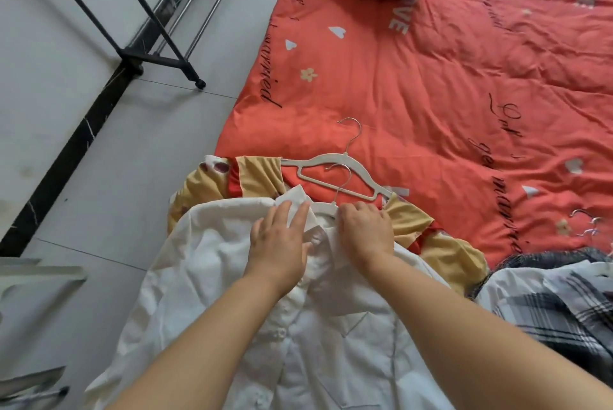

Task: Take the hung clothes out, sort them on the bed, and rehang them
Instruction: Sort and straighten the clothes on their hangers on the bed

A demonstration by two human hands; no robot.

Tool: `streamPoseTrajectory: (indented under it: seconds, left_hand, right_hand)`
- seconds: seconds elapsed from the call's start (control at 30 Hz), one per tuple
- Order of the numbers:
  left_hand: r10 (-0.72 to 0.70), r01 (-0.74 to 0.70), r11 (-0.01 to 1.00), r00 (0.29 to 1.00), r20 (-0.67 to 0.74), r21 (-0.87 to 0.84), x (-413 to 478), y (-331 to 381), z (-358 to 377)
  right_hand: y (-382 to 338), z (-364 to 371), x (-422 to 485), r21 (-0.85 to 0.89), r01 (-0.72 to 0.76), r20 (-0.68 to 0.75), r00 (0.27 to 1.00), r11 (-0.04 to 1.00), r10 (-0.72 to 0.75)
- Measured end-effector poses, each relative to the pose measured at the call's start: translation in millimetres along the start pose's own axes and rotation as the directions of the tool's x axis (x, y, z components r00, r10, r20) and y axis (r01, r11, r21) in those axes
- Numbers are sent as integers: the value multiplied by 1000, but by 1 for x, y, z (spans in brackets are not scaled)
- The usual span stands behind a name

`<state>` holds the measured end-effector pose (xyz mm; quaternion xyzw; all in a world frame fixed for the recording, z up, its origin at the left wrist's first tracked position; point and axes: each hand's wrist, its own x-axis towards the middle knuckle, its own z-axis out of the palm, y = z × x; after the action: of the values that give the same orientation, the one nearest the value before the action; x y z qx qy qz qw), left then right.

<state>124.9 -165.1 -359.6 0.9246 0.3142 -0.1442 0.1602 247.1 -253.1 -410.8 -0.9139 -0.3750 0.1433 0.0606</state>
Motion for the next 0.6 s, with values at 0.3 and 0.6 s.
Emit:
streamPoseTrajectory:
  seconds: [0.3,0.6]
  left_hand:
    - [19,-26,998,993,-118,-54,-2,-12,-8]
    - [124,-147,988,943,-307,-53,-71,-5,-72]
  right_hand:
    - [-5,-15,-14,59,112,-347,934,992,-84]
    - [-29,-108,-91,112,306,-679,719,945,-152]
